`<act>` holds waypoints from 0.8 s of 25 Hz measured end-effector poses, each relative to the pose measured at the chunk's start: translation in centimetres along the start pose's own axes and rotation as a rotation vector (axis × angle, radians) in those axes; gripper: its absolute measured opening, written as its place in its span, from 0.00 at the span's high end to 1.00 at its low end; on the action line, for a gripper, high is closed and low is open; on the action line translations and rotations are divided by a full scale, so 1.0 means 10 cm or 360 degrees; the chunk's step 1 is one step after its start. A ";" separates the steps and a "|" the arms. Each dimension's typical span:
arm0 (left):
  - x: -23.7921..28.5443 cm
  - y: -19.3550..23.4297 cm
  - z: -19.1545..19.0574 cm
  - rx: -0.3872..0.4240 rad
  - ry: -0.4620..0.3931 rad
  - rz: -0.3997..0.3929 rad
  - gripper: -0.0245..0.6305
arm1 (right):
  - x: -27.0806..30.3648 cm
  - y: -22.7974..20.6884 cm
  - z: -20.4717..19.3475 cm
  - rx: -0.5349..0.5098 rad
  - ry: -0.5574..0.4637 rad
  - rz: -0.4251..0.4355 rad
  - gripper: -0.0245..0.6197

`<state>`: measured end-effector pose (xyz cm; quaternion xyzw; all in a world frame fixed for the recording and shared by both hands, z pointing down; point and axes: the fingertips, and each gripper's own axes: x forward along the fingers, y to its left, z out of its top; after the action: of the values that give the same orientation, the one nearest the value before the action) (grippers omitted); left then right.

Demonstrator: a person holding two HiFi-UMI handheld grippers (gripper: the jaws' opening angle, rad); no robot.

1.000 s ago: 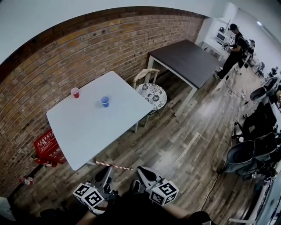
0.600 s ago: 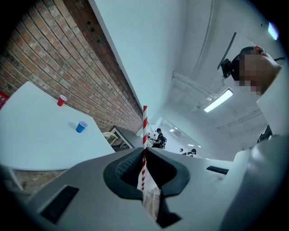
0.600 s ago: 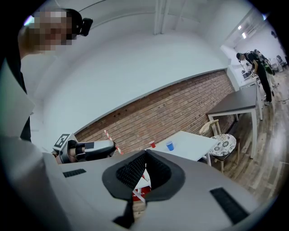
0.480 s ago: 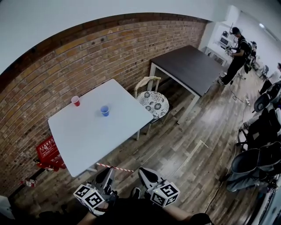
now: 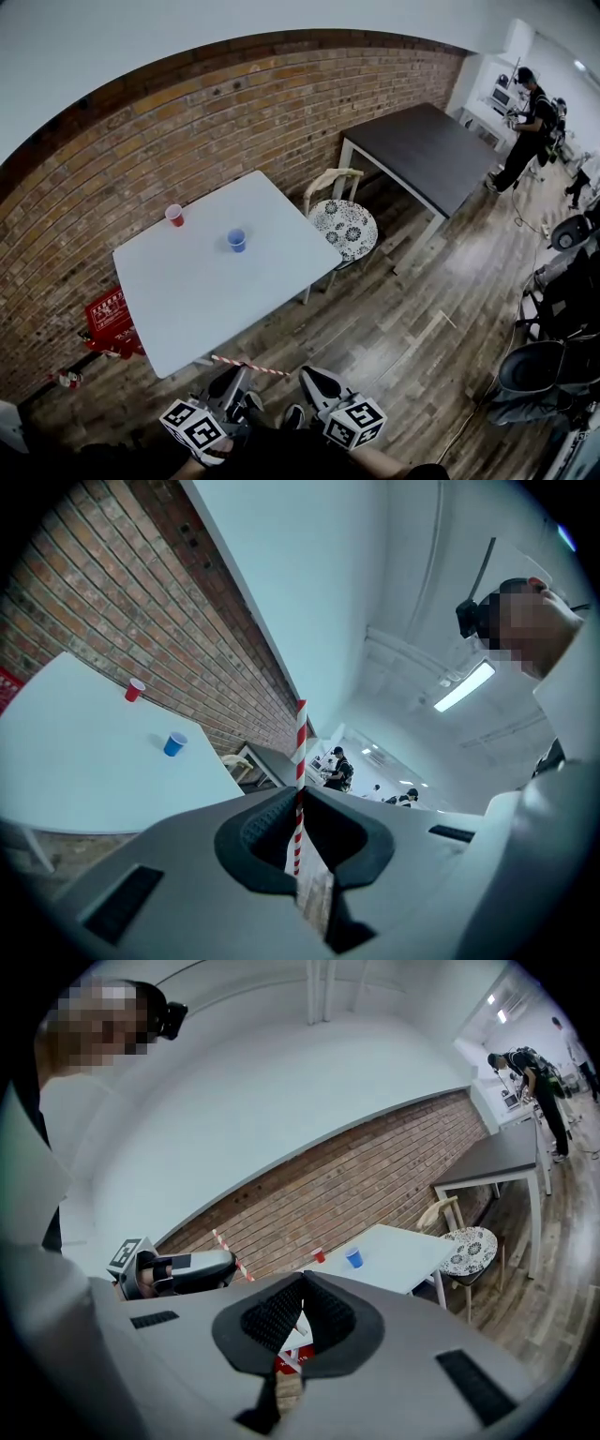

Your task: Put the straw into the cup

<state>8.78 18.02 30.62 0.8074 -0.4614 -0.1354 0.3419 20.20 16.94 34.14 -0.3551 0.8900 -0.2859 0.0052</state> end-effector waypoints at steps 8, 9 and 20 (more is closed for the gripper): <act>0.22 0.23 0.13 -0.0040 0.0016 -0.0028 0.91 | 0.26 -0.14 0.08 0.0000 0.0021 -0.0048 0.93; 0.25 0.25 0.16 -0.0040 0.0019 -0.0042 0.91 | 0.29 -0.15 0.09 -0.0006 0.0018 -0.0059 0.93; 0.58 0.62 0.54 -0.0064 0.0049 -0.0115 0.91 | 0.82 -0.26 0.30 -0.0018 0.0005 -0.0130 0.93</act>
<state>4.96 8.76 31.46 0.8186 -0.4237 -0.1445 0.3599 16.38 8.70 34.59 -0.3907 0.8764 -0.2814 -0.0097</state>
